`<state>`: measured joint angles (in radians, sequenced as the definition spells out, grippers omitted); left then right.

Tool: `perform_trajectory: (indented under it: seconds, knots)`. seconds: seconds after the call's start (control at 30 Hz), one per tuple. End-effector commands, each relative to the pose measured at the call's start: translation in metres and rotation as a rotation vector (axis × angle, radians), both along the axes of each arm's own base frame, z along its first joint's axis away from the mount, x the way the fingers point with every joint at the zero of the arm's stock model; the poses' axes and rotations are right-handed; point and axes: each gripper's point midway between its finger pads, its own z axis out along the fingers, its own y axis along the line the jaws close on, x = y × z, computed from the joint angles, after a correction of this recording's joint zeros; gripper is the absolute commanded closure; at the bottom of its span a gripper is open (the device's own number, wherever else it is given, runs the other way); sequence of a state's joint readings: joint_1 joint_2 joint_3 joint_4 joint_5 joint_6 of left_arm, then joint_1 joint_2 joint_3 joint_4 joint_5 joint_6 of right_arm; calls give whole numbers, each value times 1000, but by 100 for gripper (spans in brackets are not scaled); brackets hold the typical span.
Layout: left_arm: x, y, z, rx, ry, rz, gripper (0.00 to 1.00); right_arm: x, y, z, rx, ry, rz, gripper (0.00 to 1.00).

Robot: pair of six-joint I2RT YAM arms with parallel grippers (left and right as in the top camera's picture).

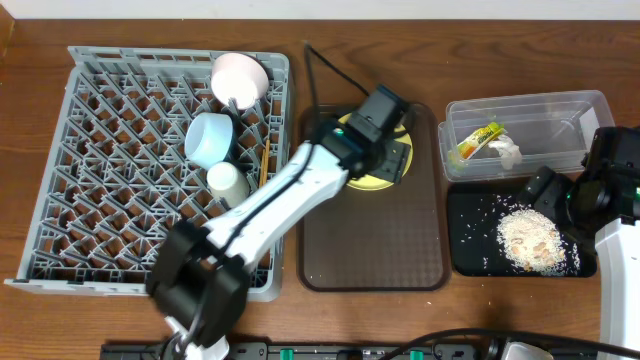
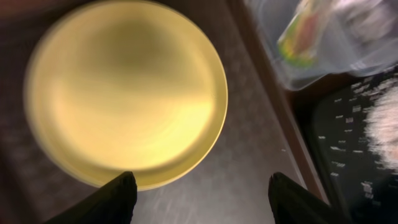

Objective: Sort waste into correct bins and load items into the dishwasher
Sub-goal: 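Move the left gripper right to the yellow plate and grasp its rim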

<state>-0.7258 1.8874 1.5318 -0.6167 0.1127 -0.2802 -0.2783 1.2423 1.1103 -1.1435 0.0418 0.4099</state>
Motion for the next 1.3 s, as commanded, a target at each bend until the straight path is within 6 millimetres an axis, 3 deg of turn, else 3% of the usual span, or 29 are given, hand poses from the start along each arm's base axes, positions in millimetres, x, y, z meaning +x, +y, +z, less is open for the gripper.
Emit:
perform_trajectory:
  seconds: [0.0, 0.2, 0.33, 0.5, 0.63, 0.73, 1.07, 1.27]
  knots:
    - [4, -8, -40, 54, 24, -17, 30, 1, -5, 6, -10, -18, -20, 1]
    - [6, -22, -89, 84, 53, -41, 31, 1, -5, 6, -10, -18, -20, 1]
    - [3, -30, -98, 88, 45, -61, 31, 1, -5, 6, -10, -18, -20, 1]
    - [12, -22, -104, 193, -43, -20, 32, 1, -5, 6, -10, -18, -20, 1]
    - [2, -29, -120, 229, -40, -74, 38, 1, -5, 6, -10, -18, -20, 1]
    - [4, -24, -130, 292, -71, -61, 40, 1, -5, 6, -10, -18, -20, 1]
    - [8, -7, -131, 391, -110, -54, 90, 1, -5, 6, -10, -18, -20, 1]
    - [4, -3, -122, 403, -99, -57, 92, 1, -5, 6, -10, -18, -20, 1]
